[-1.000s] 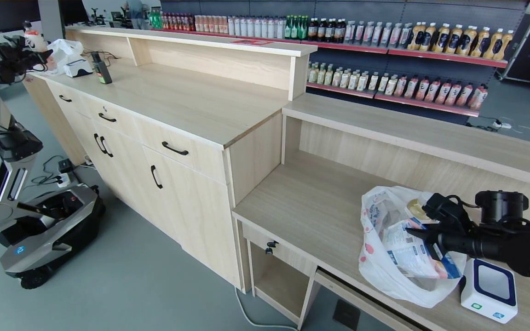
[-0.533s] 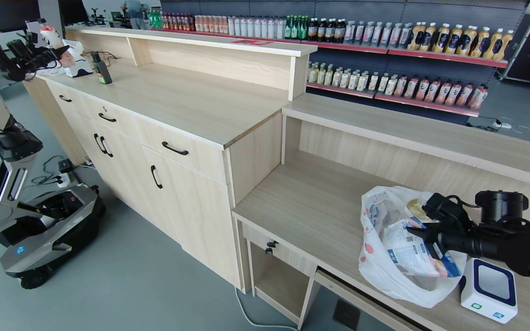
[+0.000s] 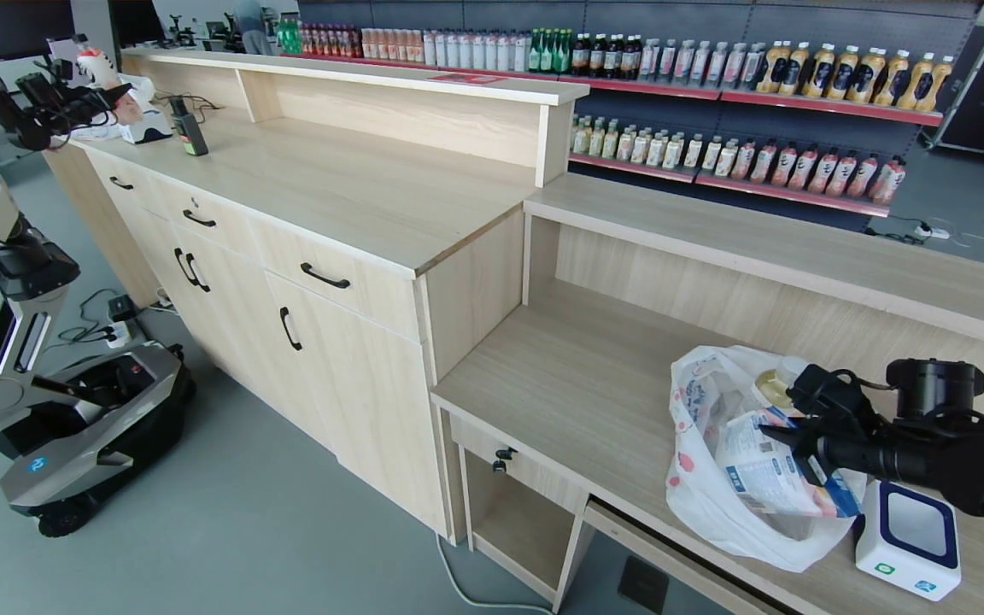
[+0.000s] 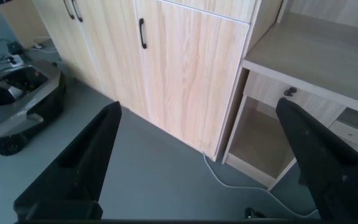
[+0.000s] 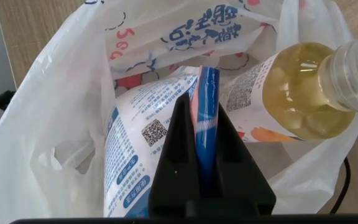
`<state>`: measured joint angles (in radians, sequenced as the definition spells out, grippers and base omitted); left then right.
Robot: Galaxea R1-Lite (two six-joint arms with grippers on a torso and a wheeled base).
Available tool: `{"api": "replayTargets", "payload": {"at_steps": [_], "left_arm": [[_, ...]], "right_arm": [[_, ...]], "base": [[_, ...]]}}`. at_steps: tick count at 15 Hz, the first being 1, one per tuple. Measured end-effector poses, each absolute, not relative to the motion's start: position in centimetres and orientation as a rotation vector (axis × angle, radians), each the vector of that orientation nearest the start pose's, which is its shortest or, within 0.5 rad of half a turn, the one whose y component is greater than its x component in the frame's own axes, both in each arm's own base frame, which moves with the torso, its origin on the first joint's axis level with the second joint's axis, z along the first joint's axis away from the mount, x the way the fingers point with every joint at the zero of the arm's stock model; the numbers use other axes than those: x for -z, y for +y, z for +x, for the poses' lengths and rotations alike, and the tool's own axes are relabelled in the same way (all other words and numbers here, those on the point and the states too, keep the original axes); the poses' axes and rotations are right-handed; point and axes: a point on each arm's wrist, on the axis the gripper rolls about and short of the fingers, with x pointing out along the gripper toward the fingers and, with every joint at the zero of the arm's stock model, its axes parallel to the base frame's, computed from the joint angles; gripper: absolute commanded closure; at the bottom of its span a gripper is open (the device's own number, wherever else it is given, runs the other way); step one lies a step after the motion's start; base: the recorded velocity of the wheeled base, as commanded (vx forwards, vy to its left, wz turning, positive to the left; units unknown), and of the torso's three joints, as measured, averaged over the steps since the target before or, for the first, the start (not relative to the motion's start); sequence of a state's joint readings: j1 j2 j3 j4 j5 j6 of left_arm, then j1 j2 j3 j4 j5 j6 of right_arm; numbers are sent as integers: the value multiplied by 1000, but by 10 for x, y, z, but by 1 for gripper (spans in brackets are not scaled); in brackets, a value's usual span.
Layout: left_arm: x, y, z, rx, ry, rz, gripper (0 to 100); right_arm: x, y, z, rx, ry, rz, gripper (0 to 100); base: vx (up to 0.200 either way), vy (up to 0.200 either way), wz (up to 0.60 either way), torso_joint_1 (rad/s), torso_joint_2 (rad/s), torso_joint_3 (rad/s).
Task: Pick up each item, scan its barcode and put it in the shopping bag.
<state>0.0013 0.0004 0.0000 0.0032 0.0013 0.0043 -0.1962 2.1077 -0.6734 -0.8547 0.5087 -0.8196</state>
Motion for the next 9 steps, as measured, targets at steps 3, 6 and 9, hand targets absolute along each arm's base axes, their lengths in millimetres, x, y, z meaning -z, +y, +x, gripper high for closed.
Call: {"api": "replayTargets", "payload": {"at_steps": [3,6,9], "left_arm": [[-75,0,-23,-3,3,4,0],[-75,0,-23,-3,3,4,0],[-75,0,-23,-3,4,4,0]], "right_arm": [[-39,-55,331,-503,387,-589,100],[-38,-55,331,-505,390,-586,0],[-38,-54,331,-528,377,-568,0]], "base": [[0,0,0,0,0,0],[0,0,0,0,0,0],[0,0,0,0,0,0]]}}
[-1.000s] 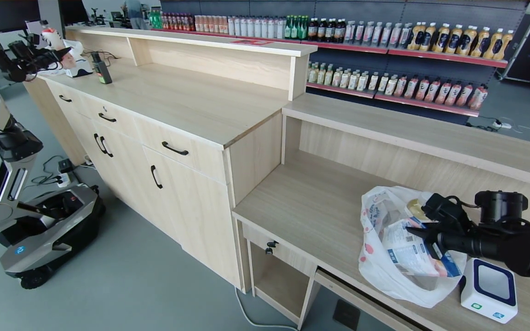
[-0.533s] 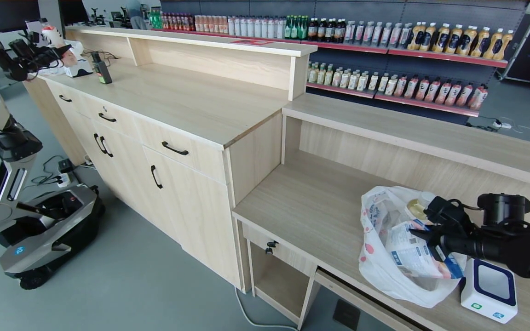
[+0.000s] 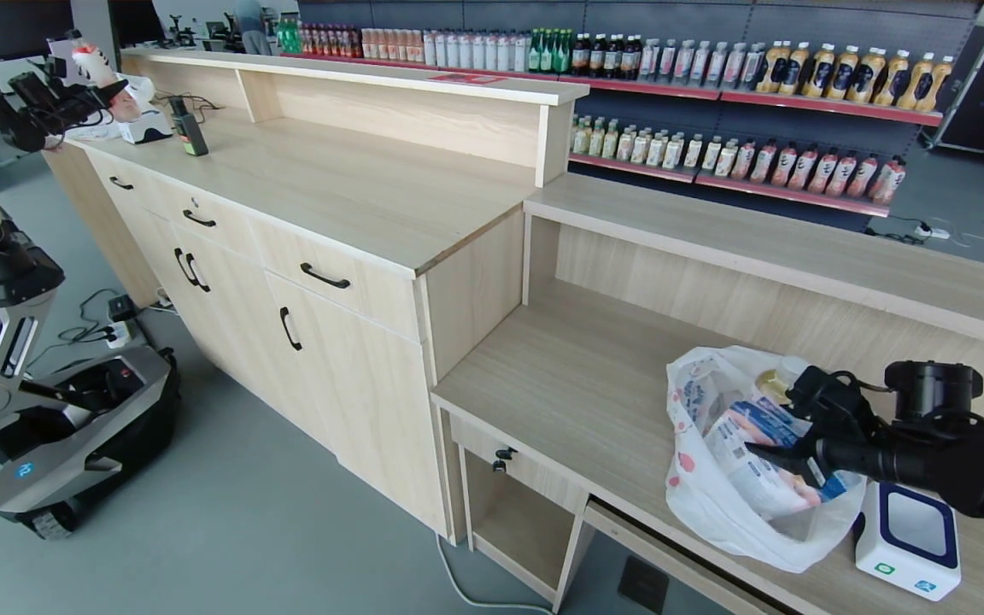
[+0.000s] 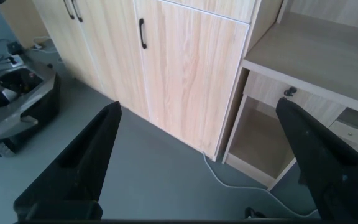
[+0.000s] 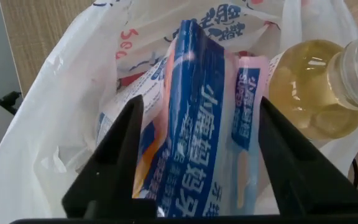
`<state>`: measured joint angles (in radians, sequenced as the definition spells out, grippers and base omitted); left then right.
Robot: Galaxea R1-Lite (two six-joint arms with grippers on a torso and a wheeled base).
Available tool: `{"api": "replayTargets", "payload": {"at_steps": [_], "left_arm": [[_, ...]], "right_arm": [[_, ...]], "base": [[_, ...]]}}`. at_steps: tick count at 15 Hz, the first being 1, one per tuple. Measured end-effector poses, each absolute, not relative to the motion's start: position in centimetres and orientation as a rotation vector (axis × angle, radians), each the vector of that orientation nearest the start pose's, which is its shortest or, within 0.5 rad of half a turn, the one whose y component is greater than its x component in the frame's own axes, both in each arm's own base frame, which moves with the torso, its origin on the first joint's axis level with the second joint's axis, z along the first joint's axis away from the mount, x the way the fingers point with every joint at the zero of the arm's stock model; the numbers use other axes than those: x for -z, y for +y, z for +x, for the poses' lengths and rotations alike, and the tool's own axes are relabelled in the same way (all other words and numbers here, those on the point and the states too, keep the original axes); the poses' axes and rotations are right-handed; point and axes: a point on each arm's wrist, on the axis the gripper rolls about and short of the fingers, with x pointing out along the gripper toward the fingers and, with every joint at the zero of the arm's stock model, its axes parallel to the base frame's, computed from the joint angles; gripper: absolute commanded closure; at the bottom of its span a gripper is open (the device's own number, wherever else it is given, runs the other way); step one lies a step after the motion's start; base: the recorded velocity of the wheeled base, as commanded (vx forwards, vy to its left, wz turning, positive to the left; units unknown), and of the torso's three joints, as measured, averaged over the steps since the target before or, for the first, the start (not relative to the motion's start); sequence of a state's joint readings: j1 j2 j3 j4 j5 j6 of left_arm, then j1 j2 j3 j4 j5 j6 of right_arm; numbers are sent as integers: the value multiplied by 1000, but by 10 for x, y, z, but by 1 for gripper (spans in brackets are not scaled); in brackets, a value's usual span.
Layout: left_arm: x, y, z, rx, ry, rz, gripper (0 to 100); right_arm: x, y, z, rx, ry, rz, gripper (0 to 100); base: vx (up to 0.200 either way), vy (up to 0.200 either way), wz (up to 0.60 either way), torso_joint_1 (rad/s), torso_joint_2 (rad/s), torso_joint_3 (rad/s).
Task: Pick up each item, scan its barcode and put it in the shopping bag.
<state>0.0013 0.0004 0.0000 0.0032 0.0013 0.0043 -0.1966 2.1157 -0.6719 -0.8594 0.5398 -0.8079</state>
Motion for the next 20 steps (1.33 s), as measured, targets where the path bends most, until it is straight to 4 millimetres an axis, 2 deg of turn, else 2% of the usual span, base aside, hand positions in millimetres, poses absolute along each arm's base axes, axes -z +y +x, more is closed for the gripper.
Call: {"api": "replayTargets", "payload": {"at_steps": [3,5,8,12,14,17,20], "left_arm": [[-75,0,-23,-3,4,4,0],[-75,0,-23,-3,4,4,0],[-75,0,-23,-3,4,4,0],[-75,0,-23,-2,4,4,0],[-75,0,-23,-3,3,4,0],[-75,0,-23,-3,3,4,0],[-75,0,-23,-2,3,4,0]], "right_arm": [[-48,-51,329,-568,333,-544,0],[-64,-50,326,-555,291,-555,0],[-99,-48,318,-516,211,-544,0],[-154,-42,293,-449,71,-581,0],[-177,-43,280,-345,37,-596,0],[-216,-43,269,-85,0,-482,0],[-247,-40,258,28,22,-389,0]], "base": [[0,0,0,0,0,0],[0,0,0,0,0,0],[0,0,0,0,0,0],[0,0,-150,1,1,2],[0,0,-600,0,5,-2],[0,0,-600,6,2,2],[0,0,-600,4,4,2]]}}
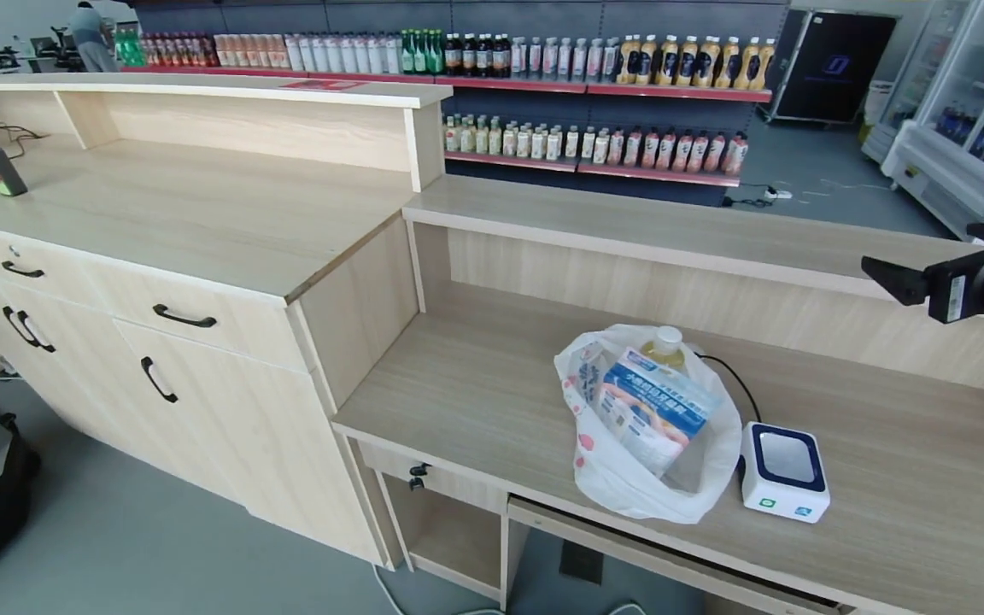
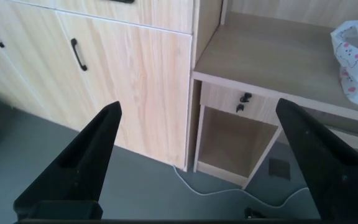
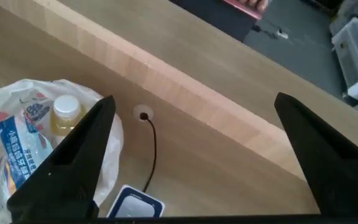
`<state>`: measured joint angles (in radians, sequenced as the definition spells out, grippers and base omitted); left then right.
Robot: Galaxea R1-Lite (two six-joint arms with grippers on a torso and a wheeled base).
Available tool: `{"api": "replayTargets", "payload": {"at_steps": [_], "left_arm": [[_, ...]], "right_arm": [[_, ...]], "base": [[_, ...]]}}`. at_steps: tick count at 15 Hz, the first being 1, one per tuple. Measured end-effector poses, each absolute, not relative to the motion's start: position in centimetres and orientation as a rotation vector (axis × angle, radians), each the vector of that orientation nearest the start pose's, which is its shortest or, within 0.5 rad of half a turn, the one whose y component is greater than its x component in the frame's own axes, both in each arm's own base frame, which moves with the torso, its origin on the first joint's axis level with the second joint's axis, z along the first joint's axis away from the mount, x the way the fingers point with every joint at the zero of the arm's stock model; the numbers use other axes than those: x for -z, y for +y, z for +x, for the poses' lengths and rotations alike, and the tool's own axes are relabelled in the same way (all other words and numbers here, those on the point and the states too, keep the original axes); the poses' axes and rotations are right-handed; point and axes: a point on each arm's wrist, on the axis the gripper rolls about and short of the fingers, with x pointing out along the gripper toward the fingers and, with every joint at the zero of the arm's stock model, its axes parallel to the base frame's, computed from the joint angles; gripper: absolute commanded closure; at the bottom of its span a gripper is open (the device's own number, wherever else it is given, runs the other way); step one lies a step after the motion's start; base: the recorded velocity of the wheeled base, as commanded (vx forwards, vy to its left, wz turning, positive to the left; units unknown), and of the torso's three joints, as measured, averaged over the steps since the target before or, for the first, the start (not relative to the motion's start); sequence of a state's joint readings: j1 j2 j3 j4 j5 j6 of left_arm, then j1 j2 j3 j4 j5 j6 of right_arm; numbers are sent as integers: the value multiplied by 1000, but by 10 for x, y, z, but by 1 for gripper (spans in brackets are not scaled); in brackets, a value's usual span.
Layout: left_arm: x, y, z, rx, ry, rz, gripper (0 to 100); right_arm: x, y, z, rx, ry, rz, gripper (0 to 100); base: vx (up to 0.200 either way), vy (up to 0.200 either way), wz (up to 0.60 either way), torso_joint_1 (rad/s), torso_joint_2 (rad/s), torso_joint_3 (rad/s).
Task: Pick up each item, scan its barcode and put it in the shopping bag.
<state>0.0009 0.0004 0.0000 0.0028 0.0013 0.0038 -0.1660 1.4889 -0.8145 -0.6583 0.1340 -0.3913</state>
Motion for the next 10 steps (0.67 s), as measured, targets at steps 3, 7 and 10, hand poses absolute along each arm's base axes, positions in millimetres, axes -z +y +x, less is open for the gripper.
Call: {"api": "replayTargets", "payload": {"at_steps": [3,7,10], "left_arm": [[-75,0,-23,-3,3,4,0],[-75,0,-23,-3,4,4,0],[-75,0,-23,-2,4,4,0]], "right_arm": [[-266,-37,232,72,53,-321,0],[-265,-33,199,84,46,-294,0],[-257,-28,175,79,15,-212,0]], "base": [[0,0,-600,2,1,4],[0,0,-450,2,3,1],[0,0,0,0,0,0]]}}
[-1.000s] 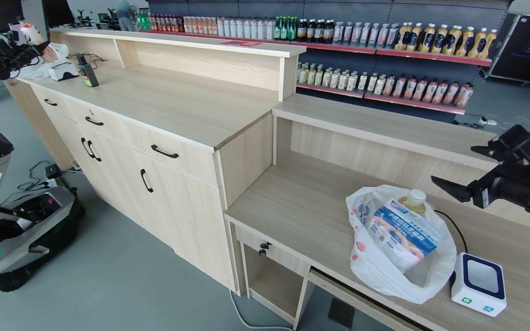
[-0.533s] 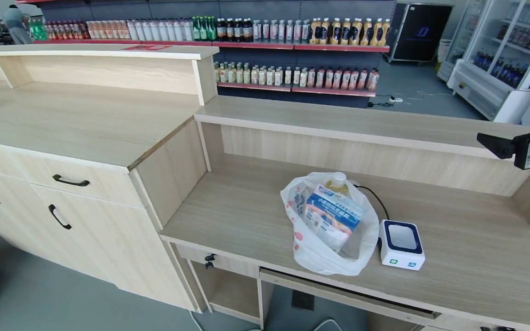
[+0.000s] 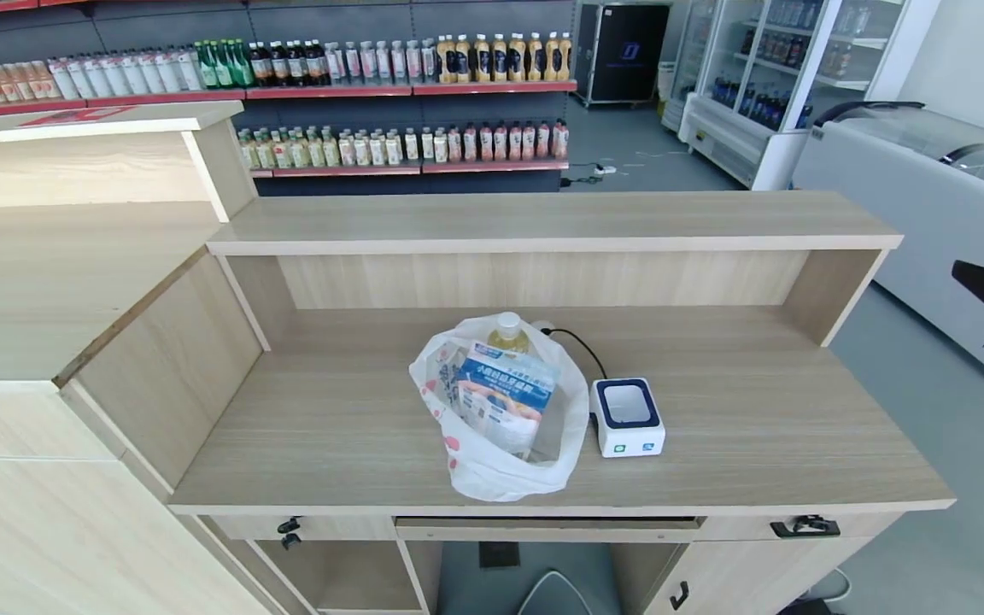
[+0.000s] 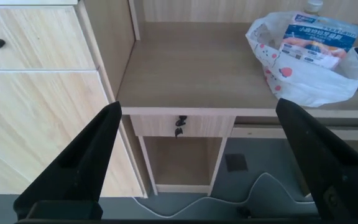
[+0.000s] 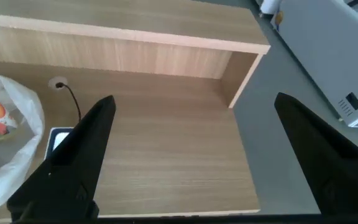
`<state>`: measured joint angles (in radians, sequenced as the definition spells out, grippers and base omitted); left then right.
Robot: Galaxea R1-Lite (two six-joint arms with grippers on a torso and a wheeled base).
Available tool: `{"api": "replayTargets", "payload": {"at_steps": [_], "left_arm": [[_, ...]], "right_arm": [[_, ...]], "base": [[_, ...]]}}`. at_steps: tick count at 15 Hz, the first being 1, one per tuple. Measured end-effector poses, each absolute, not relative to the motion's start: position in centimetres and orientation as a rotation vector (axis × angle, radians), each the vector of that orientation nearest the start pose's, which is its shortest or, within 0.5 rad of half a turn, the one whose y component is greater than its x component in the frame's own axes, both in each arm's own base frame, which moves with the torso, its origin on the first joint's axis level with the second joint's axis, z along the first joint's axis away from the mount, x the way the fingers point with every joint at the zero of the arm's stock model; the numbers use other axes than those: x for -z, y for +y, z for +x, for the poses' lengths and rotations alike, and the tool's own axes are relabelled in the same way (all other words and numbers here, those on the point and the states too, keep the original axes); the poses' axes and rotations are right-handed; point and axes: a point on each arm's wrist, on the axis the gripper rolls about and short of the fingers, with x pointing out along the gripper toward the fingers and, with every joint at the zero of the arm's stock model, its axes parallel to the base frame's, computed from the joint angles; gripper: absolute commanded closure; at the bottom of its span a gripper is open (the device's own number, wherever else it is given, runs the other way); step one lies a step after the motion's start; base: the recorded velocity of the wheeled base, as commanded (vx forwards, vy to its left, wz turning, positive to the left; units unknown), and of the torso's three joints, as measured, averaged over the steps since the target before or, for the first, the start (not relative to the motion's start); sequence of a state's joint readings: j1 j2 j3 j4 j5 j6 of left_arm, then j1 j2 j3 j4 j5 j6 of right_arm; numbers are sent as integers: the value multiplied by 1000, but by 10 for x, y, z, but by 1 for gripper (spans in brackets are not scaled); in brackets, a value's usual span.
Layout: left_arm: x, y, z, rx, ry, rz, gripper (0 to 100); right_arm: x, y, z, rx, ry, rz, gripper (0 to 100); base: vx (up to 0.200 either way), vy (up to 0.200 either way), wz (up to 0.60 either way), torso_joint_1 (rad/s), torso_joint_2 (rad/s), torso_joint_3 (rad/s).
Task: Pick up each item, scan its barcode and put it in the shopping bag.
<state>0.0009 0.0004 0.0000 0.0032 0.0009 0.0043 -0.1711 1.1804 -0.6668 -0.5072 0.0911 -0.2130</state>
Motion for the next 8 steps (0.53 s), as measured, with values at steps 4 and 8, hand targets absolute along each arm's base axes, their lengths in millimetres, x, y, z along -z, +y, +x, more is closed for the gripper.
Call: {"api": "replayTargets", "payload": {"at_steps": [4,8], "left_arm": [[-75,0,-23,-2,3,4,0],[-75,0,-23,-2,4,4,0]], "right_arm": [[-214,-15,102,75,15,-143,0],[-134,-3,33,72,74,-93,0]], "base": [[0,0,0,0,0,0],[0,0,0,0,0,0]]}}
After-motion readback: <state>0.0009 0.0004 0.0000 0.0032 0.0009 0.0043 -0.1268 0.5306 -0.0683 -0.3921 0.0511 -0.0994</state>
